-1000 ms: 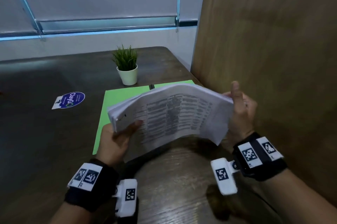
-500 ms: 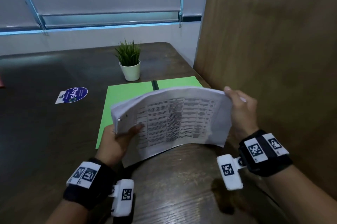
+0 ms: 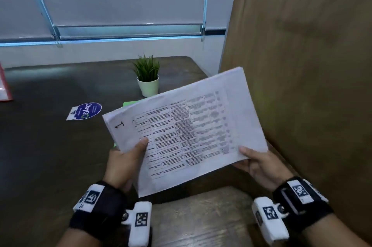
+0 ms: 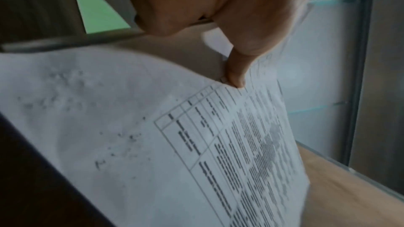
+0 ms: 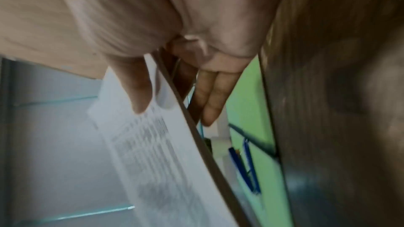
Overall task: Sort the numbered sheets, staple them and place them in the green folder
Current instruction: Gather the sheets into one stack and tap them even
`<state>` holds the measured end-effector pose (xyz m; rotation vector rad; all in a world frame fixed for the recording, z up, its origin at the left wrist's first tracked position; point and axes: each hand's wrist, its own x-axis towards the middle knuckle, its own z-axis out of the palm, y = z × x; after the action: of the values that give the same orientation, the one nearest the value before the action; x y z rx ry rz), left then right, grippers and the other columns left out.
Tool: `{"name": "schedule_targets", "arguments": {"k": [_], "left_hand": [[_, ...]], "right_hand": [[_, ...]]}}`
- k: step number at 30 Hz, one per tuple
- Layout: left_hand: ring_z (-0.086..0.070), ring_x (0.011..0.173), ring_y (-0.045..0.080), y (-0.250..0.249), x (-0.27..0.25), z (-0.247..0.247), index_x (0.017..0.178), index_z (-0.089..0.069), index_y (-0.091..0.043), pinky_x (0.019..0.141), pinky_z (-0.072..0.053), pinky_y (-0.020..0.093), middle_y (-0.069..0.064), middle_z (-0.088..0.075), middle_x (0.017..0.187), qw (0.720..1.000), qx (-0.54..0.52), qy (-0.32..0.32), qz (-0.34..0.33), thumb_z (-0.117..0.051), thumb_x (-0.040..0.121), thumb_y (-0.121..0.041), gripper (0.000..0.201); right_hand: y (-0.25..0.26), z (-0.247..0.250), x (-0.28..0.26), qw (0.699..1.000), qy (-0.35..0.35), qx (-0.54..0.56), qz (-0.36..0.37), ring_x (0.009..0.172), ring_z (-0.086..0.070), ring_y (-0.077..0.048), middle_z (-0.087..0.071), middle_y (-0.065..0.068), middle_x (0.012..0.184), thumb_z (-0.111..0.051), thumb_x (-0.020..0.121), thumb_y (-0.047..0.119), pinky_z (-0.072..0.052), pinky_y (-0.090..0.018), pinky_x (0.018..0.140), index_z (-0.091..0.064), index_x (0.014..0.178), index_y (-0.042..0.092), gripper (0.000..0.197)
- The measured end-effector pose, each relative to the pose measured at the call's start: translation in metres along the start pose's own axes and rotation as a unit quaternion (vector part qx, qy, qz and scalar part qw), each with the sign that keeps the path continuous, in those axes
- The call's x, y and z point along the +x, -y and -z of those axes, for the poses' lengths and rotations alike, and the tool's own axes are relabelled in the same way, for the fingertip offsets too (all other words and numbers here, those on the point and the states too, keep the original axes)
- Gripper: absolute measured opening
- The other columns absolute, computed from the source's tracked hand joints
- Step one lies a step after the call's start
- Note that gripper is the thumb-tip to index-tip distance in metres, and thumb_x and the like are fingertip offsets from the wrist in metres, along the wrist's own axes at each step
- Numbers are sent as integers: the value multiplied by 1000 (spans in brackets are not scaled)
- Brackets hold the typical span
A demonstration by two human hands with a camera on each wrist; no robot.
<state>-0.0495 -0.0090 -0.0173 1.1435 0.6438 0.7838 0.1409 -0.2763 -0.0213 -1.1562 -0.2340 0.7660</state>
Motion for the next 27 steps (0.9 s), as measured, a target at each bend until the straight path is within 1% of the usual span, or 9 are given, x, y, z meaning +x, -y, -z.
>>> {"name": "schedule_targets", "arguments": {"k": [3, 8, 12, 15, 17, 20, 22, 24, 27], "left_hand": [[-74, 99, 28, 3, -6, -21, 109, -71, -8, 83, -59, 39, 11, -77, 109, 997, -61, -3, 37, -68, 92, -12, 17], [-70, 112, 30, 2, -28, -48, 123, -65, -8, 99, -54, 51, 11, -73, 120, 989, -138, 24, 56, -65, 92, -12, 31], [-69, 109, 34, -19, -20, -15, 118, -70, -6, 84, -60, 43, 18, -71, 122, 991, -109, 60, 55, -67, 86, -24, 36], [-72, 90, 22, -34, -13, 5, 104, -78, -10, 72, -60, 31, 15, -73, 117, 984, -17, 166, 55, -89, 58, -44, 59], [-74, 88, 23, -40, -11, 3, 106, -78, -10, 73, -61, 33, 17, -73, 118, 969, 34, 234, 73, -96, 48, -47, 72], [-75, 95, 31, -51, -17, -19, 111, -73, -3, 76, -63, 38, 21, -73, 115, 969, 15, 234, 77, -84, 72, -23, 45], [-75, 96, 28, -61, -19, -33, 113, -70, -5, 78, -63, 38, 17, -75, 112, 978, 21, 206, 34, -67, 85, -6, 28], [-75, 97, 19, -70, -18, -42, 106, -72, -13, 86, -61, 36, 6, -78, 105, 979, 85, 173, -62, -67, 89, -3, 20], [-72, 92, -1, -79, -24, -51, 102, -72, -25, 80, -58, 15, -20, -77, 95, 960, 130, 125, -215, -70, 90, -5, 24]], "right_hand": [[1, -38, 0, 993, 7, 115, 35, 116, -65, -27, -66, -12, 131, -61, 85, 18, -54, -41, 97, -60, 130, 10, 46], [6, -88, 3, 990, -47, 109, 76, 118, -64, -34, -67, -17, 128, -71, 79, 18, -51, -53, 100, -59, 132, 1, 57], [37, -78, -8, 993, -56, 1, 106, 106, -71, -28, -73, -13, 116, -68, 86, 12, -59, -41, 87, -65, 121, -2, 38], [54, -68, -14, 990, -11, -65, 122, 93, -74, -10, -77, 1, 102, -64, 91, 3, -58, -18, 70, -67, 116, 2, 25], [59, -70, -15, 982, 36, -141, 118, 100, -71, -5, -76, 7, 105, -62, 90, 1, -55, -14, 75, -65, 119, 7, 30], [54, -79, -15, 961, 103, -237, 99, 113, -68, -18, -74, -5, 117, -69, 83, 8, -54, -28, 94, -66, 118, 5, 35], [51, -85, -15, 966, 98, -215, 105, 112, -69, -20, -74, -6, 116, -69, 81, 7, -53, -30, 98, -68, 111, 10, 30], [51, -93, -18, 972, 82, -184, 122, 109, -69, -17, -75, -5, 114, -65, 87, 2, -55, -27, 95, -69, 108, 12, 24], [52, -104, -21, 956, 58, -201, 205, 109, -69, -16, -75, -2, 114, -62, 93, 5, -54, -31, 97, -71, 111, 13, 21]]}}
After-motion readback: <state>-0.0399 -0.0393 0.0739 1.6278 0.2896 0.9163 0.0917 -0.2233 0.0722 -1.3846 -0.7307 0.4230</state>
